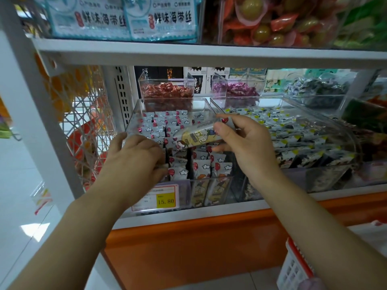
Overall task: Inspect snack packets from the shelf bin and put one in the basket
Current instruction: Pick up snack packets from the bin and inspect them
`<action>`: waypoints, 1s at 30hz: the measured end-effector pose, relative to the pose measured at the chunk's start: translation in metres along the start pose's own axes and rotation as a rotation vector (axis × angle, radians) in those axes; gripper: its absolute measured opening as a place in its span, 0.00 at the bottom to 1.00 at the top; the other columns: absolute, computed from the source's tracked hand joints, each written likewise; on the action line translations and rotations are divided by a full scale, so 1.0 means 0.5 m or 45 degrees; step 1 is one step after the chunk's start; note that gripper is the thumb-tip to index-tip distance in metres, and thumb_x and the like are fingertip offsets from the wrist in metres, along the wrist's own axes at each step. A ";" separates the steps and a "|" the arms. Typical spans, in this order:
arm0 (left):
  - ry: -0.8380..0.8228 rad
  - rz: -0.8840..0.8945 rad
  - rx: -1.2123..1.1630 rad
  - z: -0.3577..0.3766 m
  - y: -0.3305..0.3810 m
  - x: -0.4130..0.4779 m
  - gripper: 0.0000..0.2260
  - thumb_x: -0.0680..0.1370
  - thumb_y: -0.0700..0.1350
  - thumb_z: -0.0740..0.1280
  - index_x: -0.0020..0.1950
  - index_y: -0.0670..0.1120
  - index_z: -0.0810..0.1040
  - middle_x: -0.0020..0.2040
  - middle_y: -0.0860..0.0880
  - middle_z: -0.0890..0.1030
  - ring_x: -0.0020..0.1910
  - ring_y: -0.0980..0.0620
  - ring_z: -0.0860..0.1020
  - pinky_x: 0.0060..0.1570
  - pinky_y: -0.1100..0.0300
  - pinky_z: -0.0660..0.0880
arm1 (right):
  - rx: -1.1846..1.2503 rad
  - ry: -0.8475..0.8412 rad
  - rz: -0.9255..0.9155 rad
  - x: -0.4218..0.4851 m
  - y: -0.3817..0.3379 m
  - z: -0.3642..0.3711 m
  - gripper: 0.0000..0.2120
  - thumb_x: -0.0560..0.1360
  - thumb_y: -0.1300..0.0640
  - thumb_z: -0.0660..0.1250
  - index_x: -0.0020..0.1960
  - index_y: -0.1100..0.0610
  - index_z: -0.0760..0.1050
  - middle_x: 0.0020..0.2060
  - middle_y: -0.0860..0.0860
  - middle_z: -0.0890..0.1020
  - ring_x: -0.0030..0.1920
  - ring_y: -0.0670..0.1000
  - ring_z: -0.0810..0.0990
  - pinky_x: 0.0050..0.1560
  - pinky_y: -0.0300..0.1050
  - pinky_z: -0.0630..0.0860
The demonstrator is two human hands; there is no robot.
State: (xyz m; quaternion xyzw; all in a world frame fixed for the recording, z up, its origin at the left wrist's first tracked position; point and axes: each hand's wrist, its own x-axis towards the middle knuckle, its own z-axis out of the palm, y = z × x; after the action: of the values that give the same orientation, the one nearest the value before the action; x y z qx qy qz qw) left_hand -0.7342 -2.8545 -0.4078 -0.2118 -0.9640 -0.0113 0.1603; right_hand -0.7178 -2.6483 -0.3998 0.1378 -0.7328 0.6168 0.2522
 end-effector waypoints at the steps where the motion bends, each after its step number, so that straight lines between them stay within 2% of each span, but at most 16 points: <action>1: 0.005 -0.001 -0.058 -0.001 -0.002 0.000 0.09 0.76 0.57 0.61 0.50 0.55 0.76 0.62 0.57 0.74 0.68 0.55 0.61 0.70 0.48 0.44 | -0.007 -0.001 -0.007 0.000 0.000 0.001 0.09 0.77 0.60 0.64 0.46 0.46 0.76 0.41 0.50 0.79 0.39 0.44 0.81 0.39 0.44 0.82; 4: -0.097 -0.045 -0.188 -0.005 -0.009 0.000 0.07 0.76 0.55 0.63 0.42 0.53 0.71 0.62 0.56 0.74 0.72 0.55 0.56 0.71 0.43 0.41 | -0.016 0.002 -0.006 0.000 0.003 0.004 0.09 0.77 0.60 0.64 0.46 0.45 0.75 0.41 0.47 0.79 0.39 0.44 0.81 0.40 0.45 0.82; 6: -0.186 -0.059 -0.194 -0.002 -0.014 0.001 0.07 0.78 0.53 0.59 0.43 0.52 0.70 0.65 0.54 0.72 0.74 0.56 0.52 0.71 0.42 0.40 | -0.019 0.003 0.002 0.000 0.004 0.006 0.08 0.77 0.60 0.65 0.48 0.47 0.75 0.41 0.46 0.79 0.39 0.43 0.81 0.40 0.44 0.82; 10: -0.234 -0.041 -0.125 0.002 -0.016 0.002 0.08 0.80 0.53 0.54 0.50 0.52 0.69 0.67 0.54 0.70 0.75 0.55 0.52 0.71 0.41 0.42 | -0.050 0.003 0.018 0.000 0.006 0.012 0.07 0.76 0.60 0.65 0.53 0.51 0.75 0.40 0.44 0.78 0.38 0.42 0.81 0.40 0.43 0.82; 12: -0.239 -0.044 -0.118 0.001 -0.015 0.001 0.09 0.80 0.53 0.53 0.53 0.51 0.69 0.66 0.54 0.70 0.75 0.54 0.52 0.72 0.41 0.43 | -0.067 -0.004 0.004 -0.001 0.005 0.013 0.07 0.76 0.60 0.65 0.50 0.48 0.75 0.40 0.43 0.78 0.37 0.44 0.81 0.40 0.44 0.82; 15: -0.253 -0.054 -0.114 -0.002 -0.015 0.001 0.08 0.80 0.53 0.53 0.51 0.52 0.68 0.65 0.54 0.71 0.74 0.55 0.54 0.72 0.41 0.43 | -0.091 -0.016 -0.005 -0.002 0.003 0.016 0.08 0.76 0.58 0.65 0.47 0.44 0.74 0.40 0.43 0.79 0.36 0.46 0.82 0.41 0.46 0.82; 17: -0.247 -0.053 -0.135 -0.004 -0.015 0.001 0.08 0.80 0.53 0.54 0.50 0.52 0.69 0.60 0.55 0.72 0.71 0.54 0.58 0.71 0.42 0.43 | -0.105 -0.021 -0.006 -0.001 0.004 0.018 0.08 0.76 0.58 0.65 0.48 0.45 0.74 0.41 0.42 0.78 0.36 0.45 0.82 0.41 0.47 0.82; 19: -0.211 -0.040 -0.189 -0.006 -0.015 0.001 0.06 0.79 0.52 0.56 0.43 0.53 0.66 0.49 0.59 0.71 0.61 0.54 0.66 0.72 0.41 0.46 | -0.109 -0.016 -0.003 0.002 0.003 0.022 0.08 0.76 0.58 0.65 0.47 0.45 0.74 0.42 0.42 0.79 0.35 0.45 0.82 0.40 0.44 0.82; 21: -0.166 -0.028 -0.247 -0.007 -0.016 -0.002 0.08 0.78 0.51 0.59 0.39 0.54 0.65 0.42 0.58 0.68 0.51 0.56 0.66 0.71 0.41 0.50 | -0.112 0.001 0.010 0.010 0.004 0.029 0.06 0.76 0.58 0.66 0.47 0.47 0.74 0.42 0.44 0.79 0.35 0.45 0.81 0.39 0.40 0.81; 24: -0.116 0.000 -0.322 -0.009 -0.024 -0.010 0.07 0.77 0.49 0.62 0.40 0.54 0.68 0.41 0.58 0.69 0.49 0.56 0.66 0.69 0.41 0.55 | -0.179 -0.029 0.016 0.027 0.002 0.048 0.03 0.76 0.58 0.66 0.49 0.55 0.73 0.41 0.50 0.78 0.37 0.46 0.80 0.38 0.39 0.81; 27: -0.086 0.043 -0.375 -0.012 -0.031 -0.016 0.06 0.76 0.47 0.63 0.40 0.55 0.69 0.42 0.58 0.70 0.50 0.56 0.66 0.67 0.40 0.58 | -0.333 -0.168 -0.014 0.047 -0.002 0.068 0.08 0.75 0.57 0.68 0.51 0.60 0.75 0.39 0.46 0.77 0.36 0.43 0.78 0.38 0.37 0.79; 30: -0.065 0.062 -0.391 -0.014 -0.034 -0.018 0.06 0.76 0.47 0.63 0.42 0.56 0.69 0.42 0.60 0.68 0.50 0.56 0.65 0.67 0.40 0.59 | -0.557 -0.305 -0.080 0.072 -0.005 0.083 0.15 0.74 0.53 0.69 0.55 0.62 0.76 0.40 0.48 0.76 0.40 0.45 0.75 0.41 0.37 0.70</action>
State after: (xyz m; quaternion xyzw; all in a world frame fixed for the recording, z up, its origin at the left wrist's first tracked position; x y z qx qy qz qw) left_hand -0.7314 -2.8741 -0.4034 -0.2573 -0.9493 -0.1493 0.1017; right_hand -0.7546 -2.6852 -0.3829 0.1750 -0.8688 0.4147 0.2064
